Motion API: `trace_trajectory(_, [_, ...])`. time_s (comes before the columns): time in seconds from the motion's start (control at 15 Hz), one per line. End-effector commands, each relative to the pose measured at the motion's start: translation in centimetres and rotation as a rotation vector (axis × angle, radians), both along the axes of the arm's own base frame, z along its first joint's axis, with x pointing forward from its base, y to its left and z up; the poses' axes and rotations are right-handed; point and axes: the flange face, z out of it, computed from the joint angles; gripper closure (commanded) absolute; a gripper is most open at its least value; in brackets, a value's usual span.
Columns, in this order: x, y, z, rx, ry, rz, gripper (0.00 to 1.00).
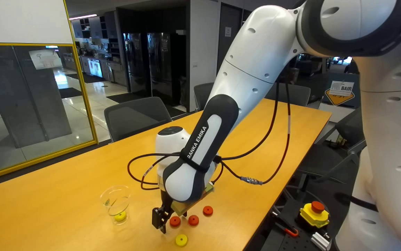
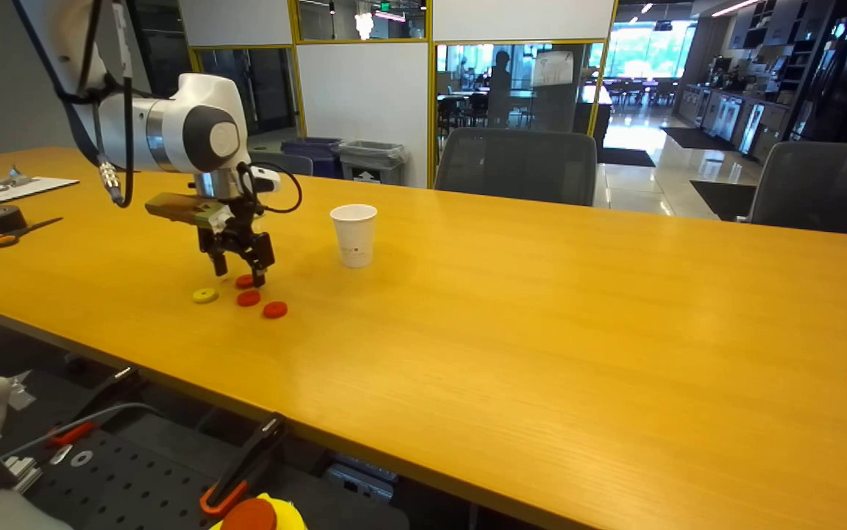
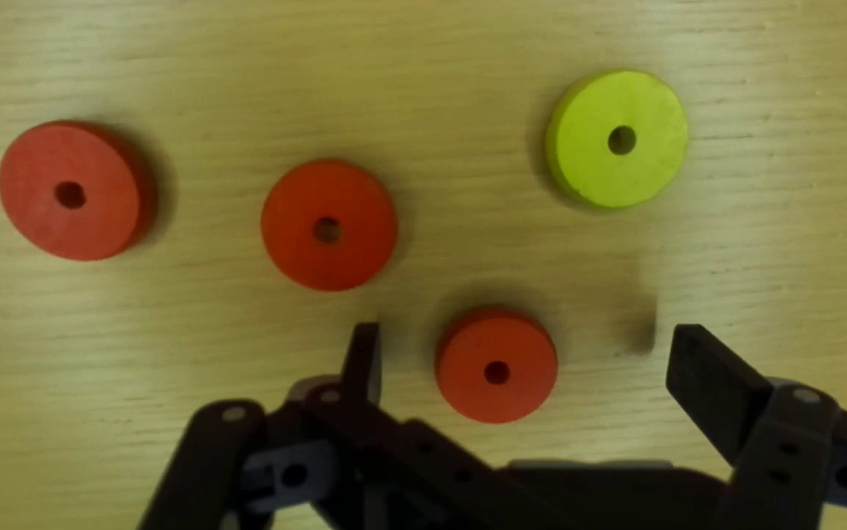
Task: Pick the orange rings and put them in the white cup and put the yellow rings in the clear cup
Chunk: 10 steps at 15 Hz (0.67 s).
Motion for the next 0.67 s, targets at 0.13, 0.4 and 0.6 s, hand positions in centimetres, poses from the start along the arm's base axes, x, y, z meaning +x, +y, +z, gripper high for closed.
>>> trace_trajectory(0.13, [1.15, 0.02, 0.32, -0.012, -0.033, -0.013, 0.00])
trace_trajectory(0.4, [1.19, -0.34, 0.22, -0.017, -0.032, -0.011, 0.27])
trace_trajectory(0.6, [1.17, -0.40, 0.26, -0.020, -0.033, -0.010, 0.51])
